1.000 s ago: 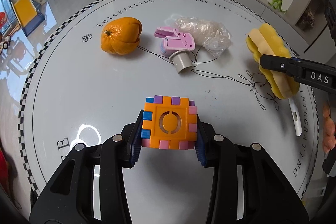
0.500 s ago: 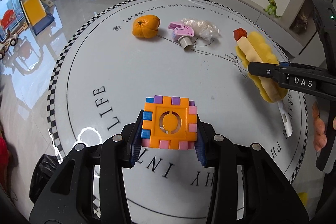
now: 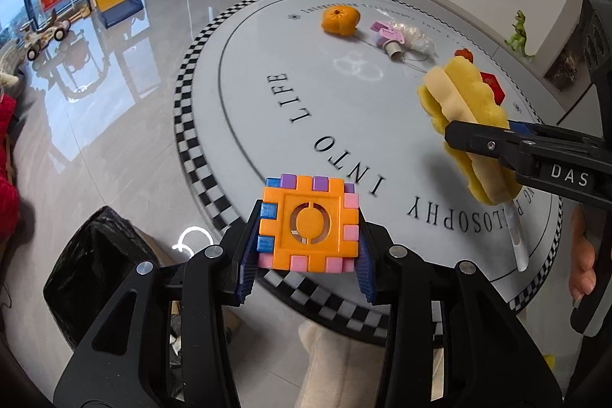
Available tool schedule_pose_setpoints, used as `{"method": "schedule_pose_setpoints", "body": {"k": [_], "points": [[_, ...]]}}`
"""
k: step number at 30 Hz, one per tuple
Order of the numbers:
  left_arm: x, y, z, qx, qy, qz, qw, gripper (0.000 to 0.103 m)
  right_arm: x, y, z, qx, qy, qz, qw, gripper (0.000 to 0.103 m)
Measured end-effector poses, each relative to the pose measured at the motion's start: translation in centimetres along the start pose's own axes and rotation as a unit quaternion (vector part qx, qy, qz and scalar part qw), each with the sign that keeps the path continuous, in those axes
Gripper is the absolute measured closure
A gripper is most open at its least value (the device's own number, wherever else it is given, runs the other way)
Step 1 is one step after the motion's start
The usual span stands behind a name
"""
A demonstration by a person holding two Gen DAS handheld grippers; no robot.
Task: Collect trash
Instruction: 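Carry cube and sponge brush over the black bin and open both tools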
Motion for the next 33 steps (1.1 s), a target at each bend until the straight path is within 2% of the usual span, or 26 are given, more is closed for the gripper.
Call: {"method": "schedule_pose_setpoints", "body": {"k": [7,16,28,33], "points": [[-5.2,2.6,3.9,0.005,0.044,-0.038,0.9983,0.062,-7.6,-1.0,2.0,-0.013,0.051,-0.046,0.998,0.053],[-11.5,5.0,8.7,0.001,0.097,-0.094,0.9908,0.062,-16.7,-3.5,4.2,-0.040,0.116,-0.101,0.987,0.053],[-19.6,7.1,14.2,-0.007,0.197,-0.149,0.9690,0.062,-26.1,-7.4,6.3,-0.087,0.175,-0.144,0.970,0.053],[-21.9,7.5,15.8,-0.015,0.221,-0.165,0.9611,0.062,-29.3,-8.9,6.8,-0.104,0.192,-0.157,0.963,0.053]]}}
Point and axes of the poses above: each gripper's, at about its wrist camera, not at the fingertips, and y roughly against the way its jaws point, x to its right, z to its underside, the point moved 2 cm from there along -y, roughly the way its jaws point, and after that the axes turned 2 degrees about x, right-handed, at the moved point
